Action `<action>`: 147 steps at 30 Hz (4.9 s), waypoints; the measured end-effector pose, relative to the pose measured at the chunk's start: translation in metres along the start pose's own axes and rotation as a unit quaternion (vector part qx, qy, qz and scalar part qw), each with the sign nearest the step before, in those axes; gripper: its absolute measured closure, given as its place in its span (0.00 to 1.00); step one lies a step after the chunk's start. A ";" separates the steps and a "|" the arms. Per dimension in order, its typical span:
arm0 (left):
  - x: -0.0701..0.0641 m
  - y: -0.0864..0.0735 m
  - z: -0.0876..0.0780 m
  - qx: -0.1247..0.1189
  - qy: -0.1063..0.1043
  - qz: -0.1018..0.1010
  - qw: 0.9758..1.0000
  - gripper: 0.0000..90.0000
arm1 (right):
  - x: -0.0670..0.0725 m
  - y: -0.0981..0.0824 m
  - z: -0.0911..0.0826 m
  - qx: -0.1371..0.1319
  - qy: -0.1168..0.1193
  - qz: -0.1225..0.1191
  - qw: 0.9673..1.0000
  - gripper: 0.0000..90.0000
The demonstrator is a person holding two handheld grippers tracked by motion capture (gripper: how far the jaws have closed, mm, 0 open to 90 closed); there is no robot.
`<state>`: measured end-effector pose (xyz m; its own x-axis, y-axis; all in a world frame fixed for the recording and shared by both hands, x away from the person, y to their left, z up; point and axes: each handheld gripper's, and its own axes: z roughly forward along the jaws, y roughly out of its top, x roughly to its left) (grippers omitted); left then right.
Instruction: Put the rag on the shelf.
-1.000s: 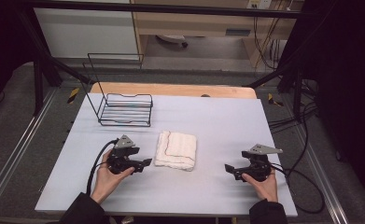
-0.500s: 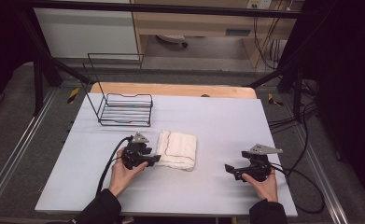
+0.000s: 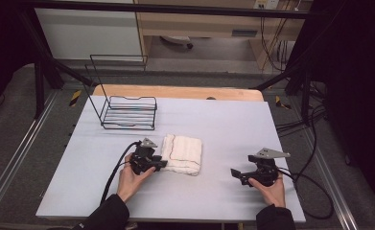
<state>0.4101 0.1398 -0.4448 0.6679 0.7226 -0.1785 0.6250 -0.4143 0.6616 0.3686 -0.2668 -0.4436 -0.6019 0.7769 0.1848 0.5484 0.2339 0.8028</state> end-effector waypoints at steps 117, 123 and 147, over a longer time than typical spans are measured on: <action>0.003 -0.039 -0.057 -0.020 0.041 -0.017 0.999 0.94 | 0.003 0.000 0.003 0.005 0.007 -0.004 1.000 0.01; -0.004 -0.049 -0.062 -0.021 0.043 -0.014 0.999 0.94 | 0.003 0.000 0.003 0.005 0.006 -0.004 1.000 0.01; 0.020 -0.020 -0.067 -0.028 0.034 -0.003 0.999 0.28 | 0.002 0.000 0.003 0.004 0.004 -0.008 1.000 0.01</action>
<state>0.3833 0.1999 -0.4126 0.6342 0.7614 -0.1343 0.6040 -0.3794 0.7009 0.3688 -0.2636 -0.4448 -0.6150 0.7683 0.1774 0.5441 0.2507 0.8007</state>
